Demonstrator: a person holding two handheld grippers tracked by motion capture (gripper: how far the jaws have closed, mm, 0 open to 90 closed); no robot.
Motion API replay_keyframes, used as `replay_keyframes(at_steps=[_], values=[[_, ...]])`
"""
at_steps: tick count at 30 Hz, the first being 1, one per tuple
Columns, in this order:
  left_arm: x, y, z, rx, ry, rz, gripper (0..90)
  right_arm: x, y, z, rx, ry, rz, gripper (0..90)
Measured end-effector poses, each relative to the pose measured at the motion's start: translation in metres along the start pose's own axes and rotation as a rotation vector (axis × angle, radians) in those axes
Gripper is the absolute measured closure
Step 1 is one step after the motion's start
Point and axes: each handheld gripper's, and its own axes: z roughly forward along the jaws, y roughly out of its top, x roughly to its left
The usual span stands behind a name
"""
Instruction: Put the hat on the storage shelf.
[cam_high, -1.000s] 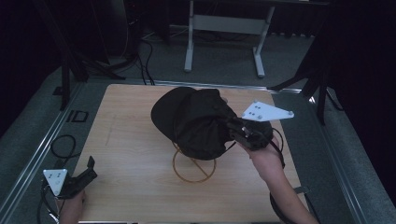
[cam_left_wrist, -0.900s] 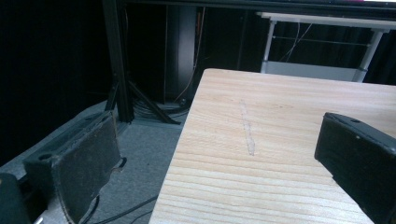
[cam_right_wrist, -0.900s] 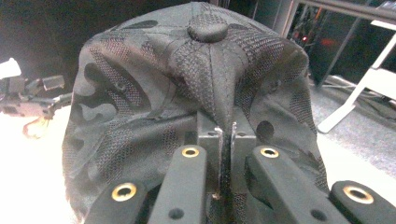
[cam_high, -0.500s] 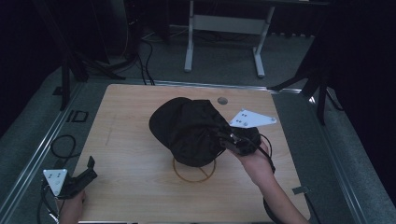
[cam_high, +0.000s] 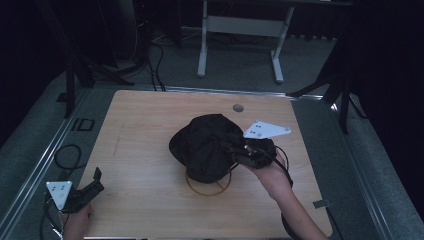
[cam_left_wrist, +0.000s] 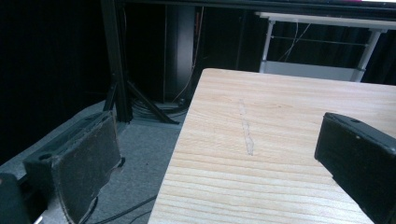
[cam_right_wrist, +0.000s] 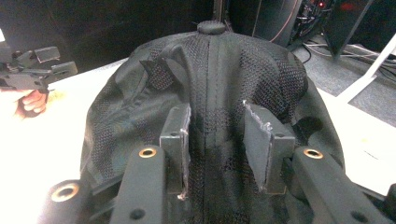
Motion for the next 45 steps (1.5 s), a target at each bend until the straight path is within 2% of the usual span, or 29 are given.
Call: replay_keyframes(at_steps=[8, 12, 15, 22, 31, 34, 40, 45], values=[[0.0, 0.0, 0.0, 0.0, -0.001, -0.001, 0.5, -0.002, 0.005, -0.008, -0.011, 0.002, -0.007, 55.6], [0.0, 0.0, 0.0, -0.001, -0.001, -0.001, 0.5, -0.005, 0.007, -0.014, -0.03, -0.007, 0.005, 51.6], [0.0, 0.0, 0.0, -0.002, 0.0, 0.0, 0.5, -0.01, 0.008, -0.021, -0.04, -0.014, 0.012, 46.9], [0.0, 0.0, 0.0, -0.001, 0.0, -0.001, 0.5, -0.027, 0.004, -0.037, -0.044, -0.062, 0.028, 37.1], [0.0, 0.0, 0.0, -0.002, 0.0, 0.001, 0.5, -0.052, -0.013, -0.05, -0.031, -0.125, 0.055, 24.3], [0.0, 0.0, 0.0, -0.003, 0.001, 0.002, 0.5, -0.059, -0.021, -0.053, -0.029, -0.122, 0.079, 18.1], [0.0, 0.0, 0.0, -0.001, 0.001, 0.004, 0.5, -0.072, -0.041, -0.057, -0.038, -0.141, 0.12, 13.7], [0.0, 0.0, 0.0, -0.003, 0.0, 0.003, 0.5, -0.079, -0.061, -0.056, -0.026, -0.169, 0.127, 13.0]])
